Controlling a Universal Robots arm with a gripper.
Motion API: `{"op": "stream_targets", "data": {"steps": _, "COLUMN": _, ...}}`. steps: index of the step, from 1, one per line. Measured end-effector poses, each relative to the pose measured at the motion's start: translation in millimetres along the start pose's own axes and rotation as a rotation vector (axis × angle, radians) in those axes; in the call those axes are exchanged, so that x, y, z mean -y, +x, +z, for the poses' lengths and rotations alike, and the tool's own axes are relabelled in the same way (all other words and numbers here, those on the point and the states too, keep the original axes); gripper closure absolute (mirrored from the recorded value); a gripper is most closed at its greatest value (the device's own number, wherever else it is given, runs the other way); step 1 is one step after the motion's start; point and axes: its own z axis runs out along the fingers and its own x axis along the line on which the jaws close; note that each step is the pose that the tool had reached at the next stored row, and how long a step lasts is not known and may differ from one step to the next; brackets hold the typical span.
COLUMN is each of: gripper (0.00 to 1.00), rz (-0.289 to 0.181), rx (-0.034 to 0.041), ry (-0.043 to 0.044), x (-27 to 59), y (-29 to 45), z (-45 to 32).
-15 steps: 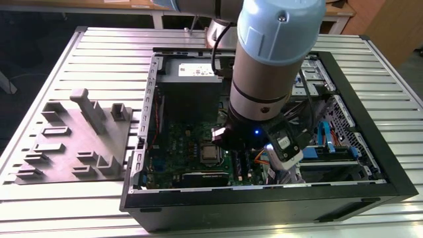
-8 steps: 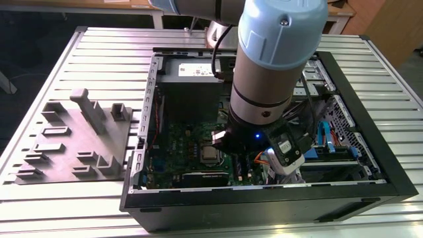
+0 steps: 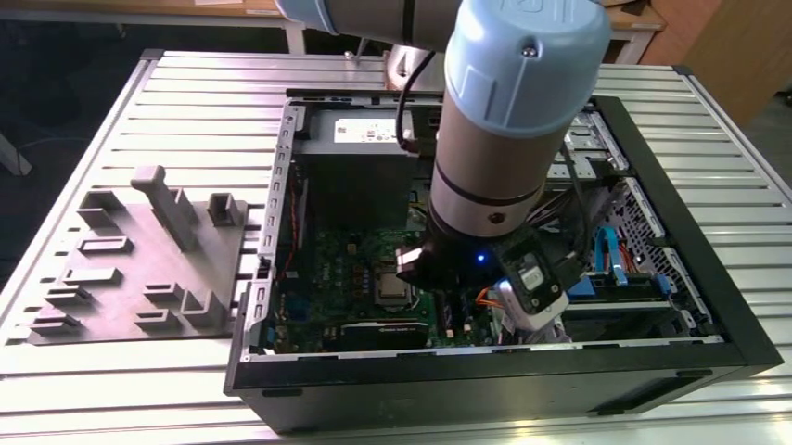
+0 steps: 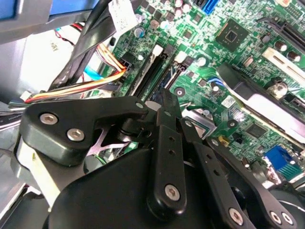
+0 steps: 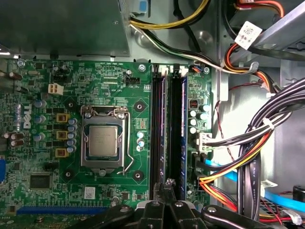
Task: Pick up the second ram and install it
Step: 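Press down the second ram until it locks into place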
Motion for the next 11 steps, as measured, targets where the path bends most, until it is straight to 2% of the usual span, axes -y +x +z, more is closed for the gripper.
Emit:
{"op": "stream_targets", "data": {"steps": 6, "gripper": 0.9, "rz": 0.0, "rx": -0.0026, "ry": 0.0008, "x": 0.3, "y": 0.2, "z": 6.2}}
{"op": "stream_targets", "data": {"steps": 11, "gripper": 0.9, "rz": 0.0, "rx": -0.0026, "ry": 0.0005, "x": 0.4, "y": 0.2, "z": 8.2}}
